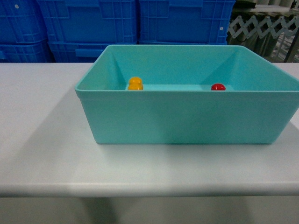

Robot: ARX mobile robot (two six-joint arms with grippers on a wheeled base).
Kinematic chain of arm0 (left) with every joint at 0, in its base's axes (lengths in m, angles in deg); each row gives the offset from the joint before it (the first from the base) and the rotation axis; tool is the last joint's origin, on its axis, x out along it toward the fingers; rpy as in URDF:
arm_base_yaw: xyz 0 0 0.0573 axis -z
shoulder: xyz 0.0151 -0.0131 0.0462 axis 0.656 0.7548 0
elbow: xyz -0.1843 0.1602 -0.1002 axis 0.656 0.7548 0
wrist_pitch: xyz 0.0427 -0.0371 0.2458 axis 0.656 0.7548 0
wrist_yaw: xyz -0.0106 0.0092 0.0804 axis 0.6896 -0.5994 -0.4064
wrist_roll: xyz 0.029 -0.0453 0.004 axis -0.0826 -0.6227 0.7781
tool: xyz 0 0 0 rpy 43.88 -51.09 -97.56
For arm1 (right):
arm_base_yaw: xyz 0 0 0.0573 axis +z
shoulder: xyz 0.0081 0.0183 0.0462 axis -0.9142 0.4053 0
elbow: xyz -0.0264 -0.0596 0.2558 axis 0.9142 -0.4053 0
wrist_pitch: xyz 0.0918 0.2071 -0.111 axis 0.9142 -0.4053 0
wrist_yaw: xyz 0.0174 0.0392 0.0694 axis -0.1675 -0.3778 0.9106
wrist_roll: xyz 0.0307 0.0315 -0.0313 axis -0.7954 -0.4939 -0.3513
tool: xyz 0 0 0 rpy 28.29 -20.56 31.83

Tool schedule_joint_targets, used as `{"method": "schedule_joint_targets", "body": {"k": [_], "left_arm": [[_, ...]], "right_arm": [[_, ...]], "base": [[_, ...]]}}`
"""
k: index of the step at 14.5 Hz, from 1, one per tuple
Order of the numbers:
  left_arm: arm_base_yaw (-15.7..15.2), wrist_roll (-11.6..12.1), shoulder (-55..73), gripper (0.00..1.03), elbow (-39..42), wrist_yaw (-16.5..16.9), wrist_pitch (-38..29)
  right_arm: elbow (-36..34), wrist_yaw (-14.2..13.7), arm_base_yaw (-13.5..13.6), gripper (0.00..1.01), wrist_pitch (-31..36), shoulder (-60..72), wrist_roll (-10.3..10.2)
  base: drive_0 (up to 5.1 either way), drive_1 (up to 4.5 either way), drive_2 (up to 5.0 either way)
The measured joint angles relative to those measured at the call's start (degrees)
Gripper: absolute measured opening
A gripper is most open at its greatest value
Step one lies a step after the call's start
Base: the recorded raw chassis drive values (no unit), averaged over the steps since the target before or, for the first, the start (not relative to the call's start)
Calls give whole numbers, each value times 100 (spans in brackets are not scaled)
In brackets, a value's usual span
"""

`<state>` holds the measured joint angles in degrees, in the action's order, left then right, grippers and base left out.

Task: Pick red block from blue box to shelf

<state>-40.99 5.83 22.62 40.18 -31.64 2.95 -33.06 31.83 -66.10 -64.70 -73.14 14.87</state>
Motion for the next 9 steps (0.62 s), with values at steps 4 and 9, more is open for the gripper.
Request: {"method": "schedule_joint_targets", "body": {"k": [4,9], "left_arm": [[0,0,0,98,0,0,0],[0,0,0,98,0,-2,0]], "right_arm": [[0,0,0,98,0,0,0],[737,-2205,800,98,-1969,1010,-804]], "base": [[0,0,0],[0,0,0]]}}
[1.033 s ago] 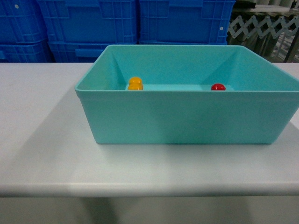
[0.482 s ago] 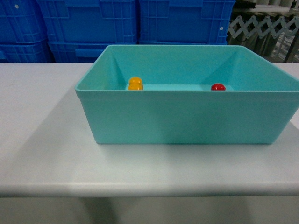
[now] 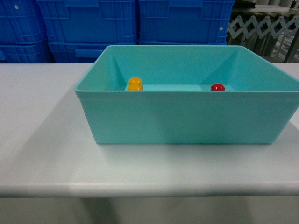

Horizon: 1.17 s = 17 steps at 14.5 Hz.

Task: Pick red block from blue box to shelf

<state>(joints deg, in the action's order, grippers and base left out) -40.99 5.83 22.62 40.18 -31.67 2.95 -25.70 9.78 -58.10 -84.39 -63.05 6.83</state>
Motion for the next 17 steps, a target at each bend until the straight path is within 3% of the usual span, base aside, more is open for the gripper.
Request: {"method": "schedule_joint_targets", "body": {"k": [4,6,9,10,11,13,15,17], "left_arm": [[0,0,0,98,0,0,0],[0,0,0,98,0,0,2],[0,0,0,98,0,2,0],[0,0,0,98,0,2,0],[0,0,0,98,0,2,2],[0,0,0,98,0,0,0],[0,0,0,98,0,2,0],[0,0,0,98,0,2,2]], "right_arm": [[-2,68,-28,98,-52,0,-33],[-2,278,-315,98,85,103,-35],[697,925,-1038,98,1757,1751,160],[1661,1182,-1097,98,2813,3062,367],[2809,1517,-894,98,2804,4328,433],[4164,2063,-702,98,1880,5563,63],[5547,2179,-345,98,1714,6509,-9],[6129,2216,-42,98,1602,6846,11]], "base": [[0,0,0],[0,0,0],[0,0,0],[0,0,0],[0,0,0],[0,0,0],[0,0,0],[0,0,0]]}}
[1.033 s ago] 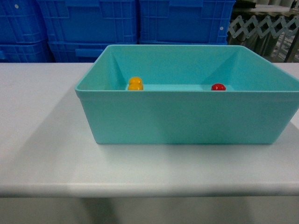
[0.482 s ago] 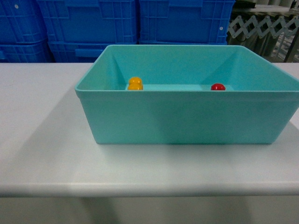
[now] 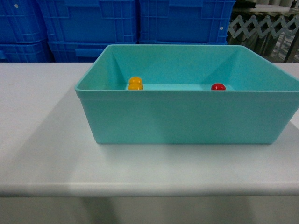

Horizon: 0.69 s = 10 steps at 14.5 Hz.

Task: Pick red block from blue box to shelf

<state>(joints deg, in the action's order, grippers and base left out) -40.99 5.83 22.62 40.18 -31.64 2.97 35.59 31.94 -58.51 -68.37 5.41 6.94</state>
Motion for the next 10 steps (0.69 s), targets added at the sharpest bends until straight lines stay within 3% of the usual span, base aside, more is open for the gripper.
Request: {"method": "schedule_joint_targets", "body": {"k": [4,8,10], "left_arm": [[0,0,0,98,0,0,0],[0,0,0,98,0,0,-2],[0,0,0,98,0,0,0]], "right_arm": [[850,393,570,98,-1003,1064,-295],[1545,376,625,98,-1456,2103,-706],[1698,474,632,98,-1644,2533,-1025]], "base": [[0,0,0],[0,0,0],[0,0,0]]}}
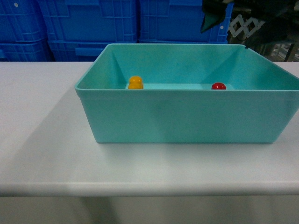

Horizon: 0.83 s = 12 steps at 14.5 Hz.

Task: Pick red block from blue box to shelf

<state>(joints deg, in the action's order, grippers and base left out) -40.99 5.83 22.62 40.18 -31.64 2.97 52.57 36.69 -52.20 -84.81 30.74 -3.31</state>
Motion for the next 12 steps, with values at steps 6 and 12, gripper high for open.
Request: {"method": "schedule_joint_targets", "body": {"k": [6,12], "left_arm": [[0,0,0,98,0,0,0],[0,0,0,98,0,-2,-2]], "right_arm": [[-256,-116,197,98,236,380,114],[-564,-708,269,98,435,778,1047]], "base": [[0,0,0],[0,0,0]]}}
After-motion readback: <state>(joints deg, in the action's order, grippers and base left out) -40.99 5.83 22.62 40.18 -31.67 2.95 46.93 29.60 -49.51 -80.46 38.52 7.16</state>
